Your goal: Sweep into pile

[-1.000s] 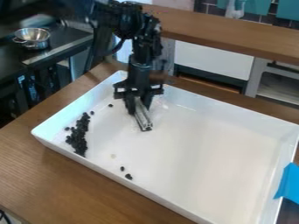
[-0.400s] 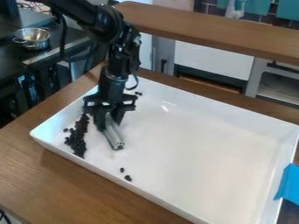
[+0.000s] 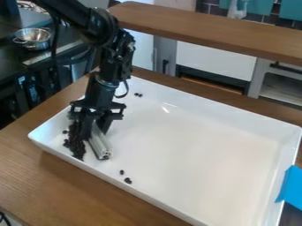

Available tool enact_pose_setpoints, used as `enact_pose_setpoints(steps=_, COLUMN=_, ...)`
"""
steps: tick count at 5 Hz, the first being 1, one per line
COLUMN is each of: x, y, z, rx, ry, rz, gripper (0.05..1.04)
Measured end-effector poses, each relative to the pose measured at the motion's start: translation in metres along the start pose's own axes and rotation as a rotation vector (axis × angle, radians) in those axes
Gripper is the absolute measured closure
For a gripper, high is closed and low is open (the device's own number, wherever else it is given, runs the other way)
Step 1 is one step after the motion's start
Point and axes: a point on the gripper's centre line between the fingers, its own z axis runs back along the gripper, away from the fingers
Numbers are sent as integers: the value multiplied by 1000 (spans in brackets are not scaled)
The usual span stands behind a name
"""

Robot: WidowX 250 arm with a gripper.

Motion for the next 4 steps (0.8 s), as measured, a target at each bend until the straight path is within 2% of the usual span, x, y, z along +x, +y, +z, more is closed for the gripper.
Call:
enact_pose_setpoints(steps=1, x=0, y=11, z=-5, rx=47, ry=-1, rz=-9, gripper=691)
enact_pose_setpoints(steps=2, x=-4, y=20, z=-4, rx=-75, ry=11, rz=-59, gripper=691)
enact_pose_setpoints(steps=3, x=-27, y=12, z=8, rx=-283, ry=19, rz=-223, gripper=691)
enact_pose_setpoints(steps=4, x=-55, y=-16, z=29, rx=-394, ry=12, rz=-347, gripper=691)
